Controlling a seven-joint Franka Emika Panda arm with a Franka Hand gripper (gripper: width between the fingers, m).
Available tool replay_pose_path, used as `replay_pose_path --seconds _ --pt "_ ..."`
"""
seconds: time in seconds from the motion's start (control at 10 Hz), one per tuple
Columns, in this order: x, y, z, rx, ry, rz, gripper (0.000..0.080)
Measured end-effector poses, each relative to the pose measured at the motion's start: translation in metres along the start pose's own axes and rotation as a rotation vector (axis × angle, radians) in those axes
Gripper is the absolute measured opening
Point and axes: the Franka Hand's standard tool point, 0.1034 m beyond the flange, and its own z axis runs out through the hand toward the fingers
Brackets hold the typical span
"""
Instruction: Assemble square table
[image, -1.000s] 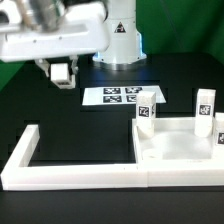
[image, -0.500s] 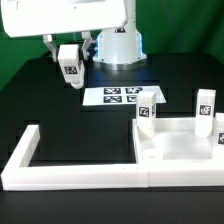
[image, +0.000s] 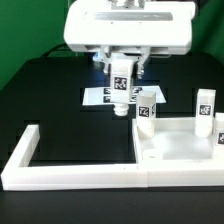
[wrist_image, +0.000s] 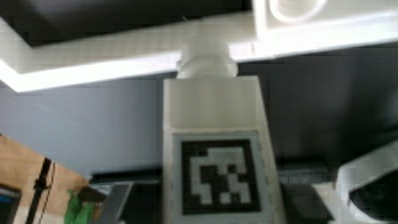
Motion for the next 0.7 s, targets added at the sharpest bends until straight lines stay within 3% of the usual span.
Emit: replay_pose_path --seconds 0.1,0.4,0.5,0.6,0.7 --pt "-0.011 -0.008 0.009 0.007 -0.014 -0.002 0.029" --pt "-0.013 -0.004 0.009 0.018 -0.059 -0.009 0.029" --pt "-0.012 0.0 0.008 0.016 -0.059 -0.024 0.029" --pt "-0.013 0.014 0.007 0.019 -0.066 -0.049 0.029" --pt "-0.015 0.009 0.009 0.043 -0.099 -0.024 0.029"
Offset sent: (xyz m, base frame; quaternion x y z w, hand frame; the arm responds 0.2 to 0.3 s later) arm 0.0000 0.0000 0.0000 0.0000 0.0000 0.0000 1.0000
